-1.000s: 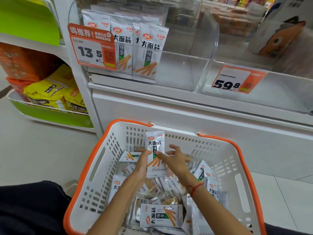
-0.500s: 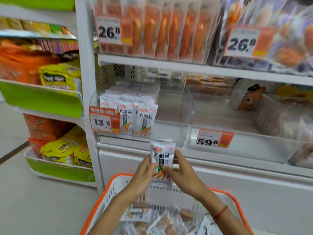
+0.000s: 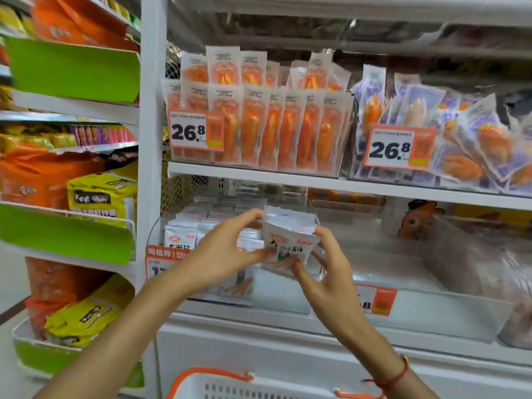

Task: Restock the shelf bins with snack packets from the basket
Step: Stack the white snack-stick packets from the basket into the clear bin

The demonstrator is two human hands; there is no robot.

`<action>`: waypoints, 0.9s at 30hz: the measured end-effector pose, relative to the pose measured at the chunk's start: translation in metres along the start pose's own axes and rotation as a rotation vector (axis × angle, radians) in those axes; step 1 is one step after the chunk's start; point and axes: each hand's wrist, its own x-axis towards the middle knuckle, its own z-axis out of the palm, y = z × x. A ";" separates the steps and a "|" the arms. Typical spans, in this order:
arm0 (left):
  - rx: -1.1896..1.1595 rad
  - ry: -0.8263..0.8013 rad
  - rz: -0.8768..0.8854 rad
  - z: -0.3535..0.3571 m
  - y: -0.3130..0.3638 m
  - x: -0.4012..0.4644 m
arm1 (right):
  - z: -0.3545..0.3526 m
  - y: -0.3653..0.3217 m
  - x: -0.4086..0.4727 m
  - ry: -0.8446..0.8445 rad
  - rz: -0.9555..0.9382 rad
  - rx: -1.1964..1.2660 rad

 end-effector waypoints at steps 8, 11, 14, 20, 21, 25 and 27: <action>0.238 0.123 -0.002 -0.003 -0.032 0.071 | 0.043 0.039 0.053 0.192 0.065 -0.354; 0.300 0.099 0.010 -0.002 -0.049 0.091 | 0.052 0.059 0.072 0.160 0.116 -0.362; 0.415 0.146 0.061 0.001 -0.067 0.095 | 0.059 0.073 0.082 0.168 0.149 -0.337; 0.384 0.026 -0.071 0.001 -0.087 0.120 | 0.060 0.095 0.096 0.080 0.323 -0.347; 0.374 -0.004 -0.107 0.002 -0.089 0.127 | 0.060 0.099 0.103 0.080 0.394 -0.356; 0.424 -0.077 -0.147 0.006 -0.092 0.161 | 0.060 0.114 0.128 0.121 0.601 -0.363; 0.558 -0.116 -0.148 0.010 -0.089 0.178 | 0.065 0.128 0.139 0.145 0.693 -0.288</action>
